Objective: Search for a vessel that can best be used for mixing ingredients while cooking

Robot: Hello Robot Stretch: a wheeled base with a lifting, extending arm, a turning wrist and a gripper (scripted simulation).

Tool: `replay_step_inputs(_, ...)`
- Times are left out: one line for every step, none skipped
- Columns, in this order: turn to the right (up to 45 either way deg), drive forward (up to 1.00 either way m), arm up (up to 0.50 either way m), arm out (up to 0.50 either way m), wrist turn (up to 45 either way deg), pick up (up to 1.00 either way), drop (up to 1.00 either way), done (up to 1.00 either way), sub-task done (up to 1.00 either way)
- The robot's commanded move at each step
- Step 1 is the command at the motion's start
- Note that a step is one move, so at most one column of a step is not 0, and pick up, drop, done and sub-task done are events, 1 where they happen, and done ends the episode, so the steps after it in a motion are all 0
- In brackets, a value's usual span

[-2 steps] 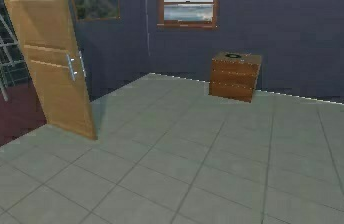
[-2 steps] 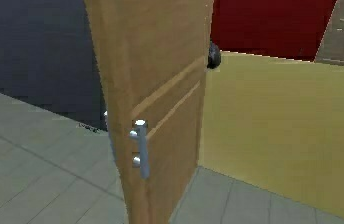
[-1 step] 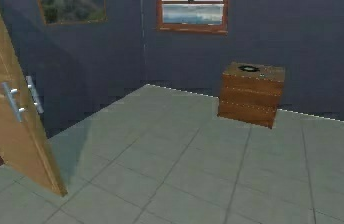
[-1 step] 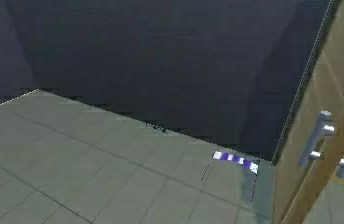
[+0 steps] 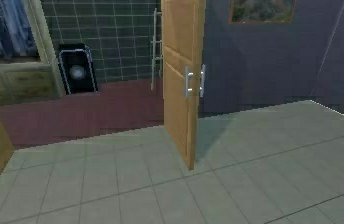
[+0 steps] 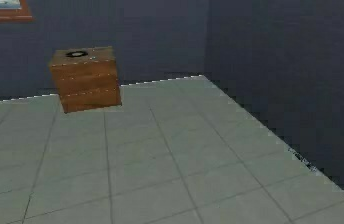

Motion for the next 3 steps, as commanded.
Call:
replay_step_inputs(-12.0, 0.0, 0.0, 0.0, 0.0, 0.0, 0.0, 0.0, 0.0)
replay_step_inputs(0.0, 0.95, 0.0, 0.0, 0.0, 0.0, 0.0, 0.0, 0.0)
replay_step_inputs(-30.0, 0.0, 0.0, 0.0, 0.0, 0.0, 0.0, 0.0, 0.0)
